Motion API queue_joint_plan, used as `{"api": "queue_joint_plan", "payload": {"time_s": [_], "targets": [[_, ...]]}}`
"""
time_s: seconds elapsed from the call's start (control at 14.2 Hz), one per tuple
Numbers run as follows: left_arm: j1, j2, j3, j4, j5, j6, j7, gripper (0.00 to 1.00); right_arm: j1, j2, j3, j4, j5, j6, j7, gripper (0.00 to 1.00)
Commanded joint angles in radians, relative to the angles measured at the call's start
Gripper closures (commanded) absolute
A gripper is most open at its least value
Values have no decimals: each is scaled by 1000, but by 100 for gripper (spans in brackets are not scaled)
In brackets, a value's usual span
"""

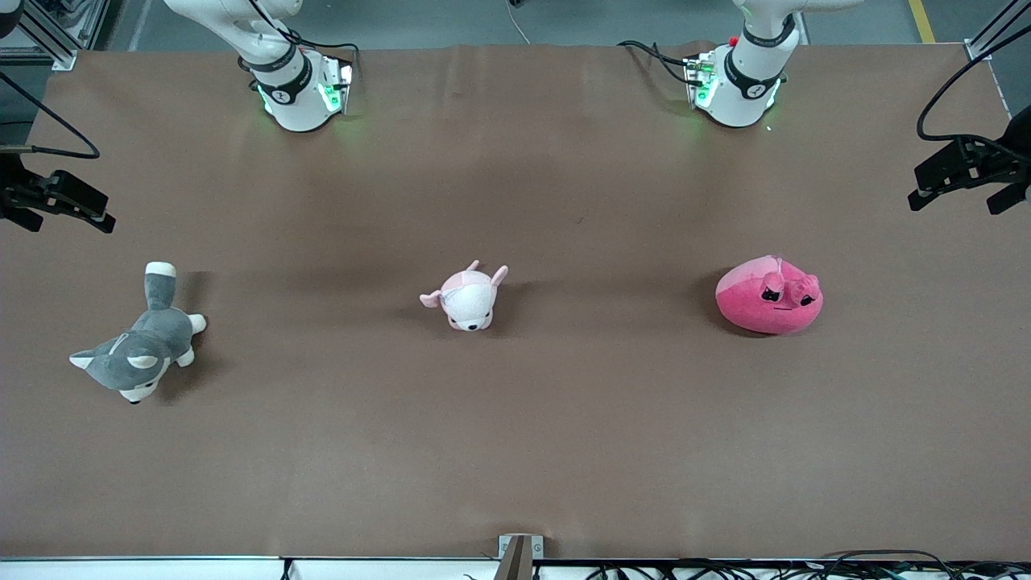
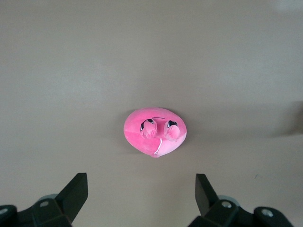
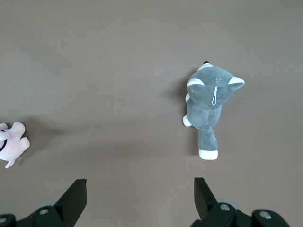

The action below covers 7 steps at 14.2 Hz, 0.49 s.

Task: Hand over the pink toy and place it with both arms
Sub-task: 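Move the left gripper toward the pink plush toy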

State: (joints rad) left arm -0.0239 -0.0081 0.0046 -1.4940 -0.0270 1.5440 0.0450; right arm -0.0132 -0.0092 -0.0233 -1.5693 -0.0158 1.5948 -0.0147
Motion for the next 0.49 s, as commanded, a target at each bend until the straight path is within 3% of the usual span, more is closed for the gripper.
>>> {"api": "queue_joint_plan", "payload": {"time_s": [0.0, 0.42], "targets": [[-2, 5, 3, 17, 7, -18, -7, 0, 12, -29, 0, -26, -29, 10, -1, 0], [5, 38, 2, 14, 9, -70, -20, 0, 15, -35, 0, -31, -29, 10, -1, 0]]}}
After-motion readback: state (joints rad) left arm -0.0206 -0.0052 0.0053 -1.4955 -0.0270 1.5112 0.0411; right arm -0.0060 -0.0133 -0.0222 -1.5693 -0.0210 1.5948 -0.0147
